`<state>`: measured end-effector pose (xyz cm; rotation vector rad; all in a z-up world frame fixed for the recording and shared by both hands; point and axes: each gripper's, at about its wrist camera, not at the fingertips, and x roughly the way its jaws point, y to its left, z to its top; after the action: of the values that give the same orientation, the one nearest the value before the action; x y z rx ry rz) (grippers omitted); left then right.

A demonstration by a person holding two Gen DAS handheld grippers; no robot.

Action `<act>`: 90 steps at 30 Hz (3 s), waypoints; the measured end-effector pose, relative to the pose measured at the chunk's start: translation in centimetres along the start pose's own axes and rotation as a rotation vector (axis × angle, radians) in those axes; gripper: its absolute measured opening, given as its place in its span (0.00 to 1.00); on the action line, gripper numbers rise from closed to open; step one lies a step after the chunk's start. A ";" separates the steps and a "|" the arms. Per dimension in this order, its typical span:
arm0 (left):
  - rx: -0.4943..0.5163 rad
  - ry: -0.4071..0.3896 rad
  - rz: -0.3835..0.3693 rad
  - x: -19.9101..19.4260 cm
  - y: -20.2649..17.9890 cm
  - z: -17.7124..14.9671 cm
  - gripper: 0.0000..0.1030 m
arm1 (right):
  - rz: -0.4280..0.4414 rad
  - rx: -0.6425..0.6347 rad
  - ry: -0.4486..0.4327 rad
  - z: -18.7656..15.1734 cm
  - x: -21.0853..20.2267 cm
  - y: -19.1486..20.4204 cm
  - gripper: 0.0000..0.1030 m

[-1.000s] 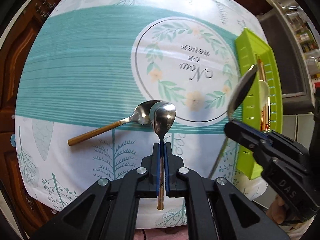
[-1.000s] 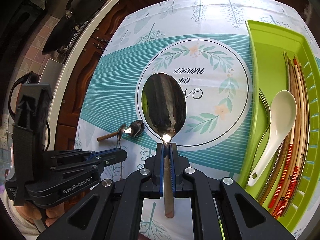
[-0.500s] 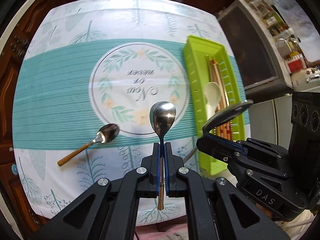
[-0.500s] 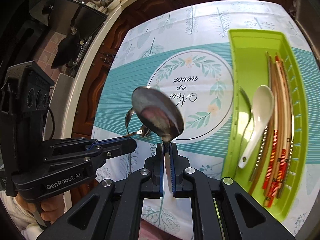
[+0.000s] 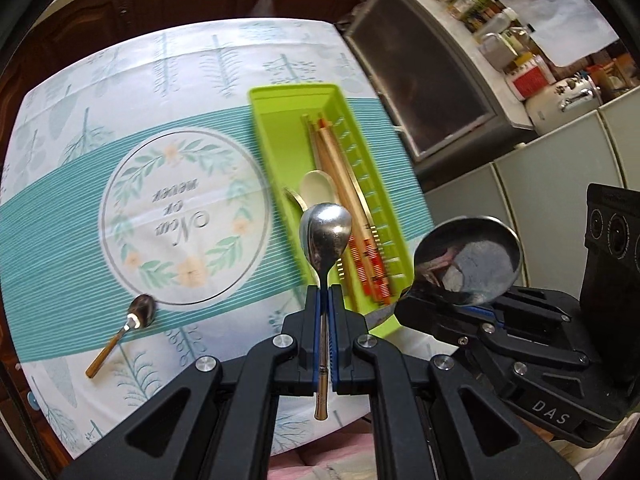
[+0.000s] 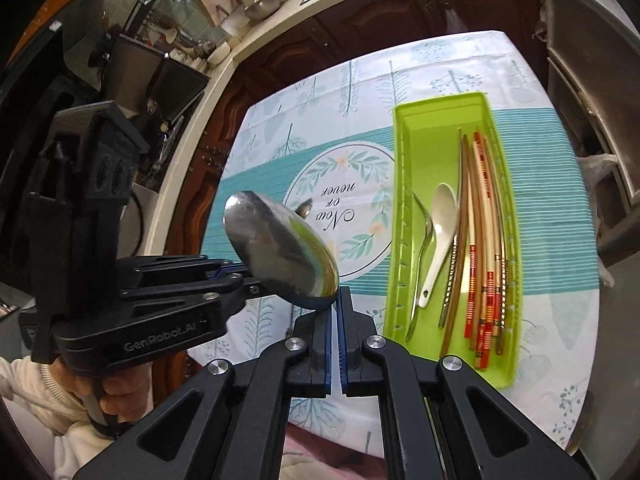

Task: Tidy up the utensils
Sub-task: 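Carry both spoons into the green tray and open both grippers, then move the left gripper to the wooden-handled spoon and grasp it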

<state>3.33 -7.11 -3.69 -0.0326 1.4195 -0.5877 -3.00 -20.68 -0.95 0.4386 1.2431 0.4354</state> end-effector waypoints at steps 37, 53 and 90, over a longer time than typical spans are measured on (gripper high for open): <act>-0.136 0.017 0.102 5.3 4.9 3.2 0.48 | -0.206 0.119 0.205 9.2 7.0 -6.1 0.18; -0.013 0.022 0.252 -0.5 13.1 -2.1 0.52 | -0.171 0.015 0.216 5.3 10.4 3.8 0.20; 0.373 0.307 0.250 7.5 17.6 -4.6 0.08 | -0.222 0.174 0.190 -1.1 19.8 5.4 0.27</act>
<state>5.74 6.50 -17.76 0.5443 1.5570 -0.6580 0.72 -5.39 -14.15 0.4080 1.5029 0.1831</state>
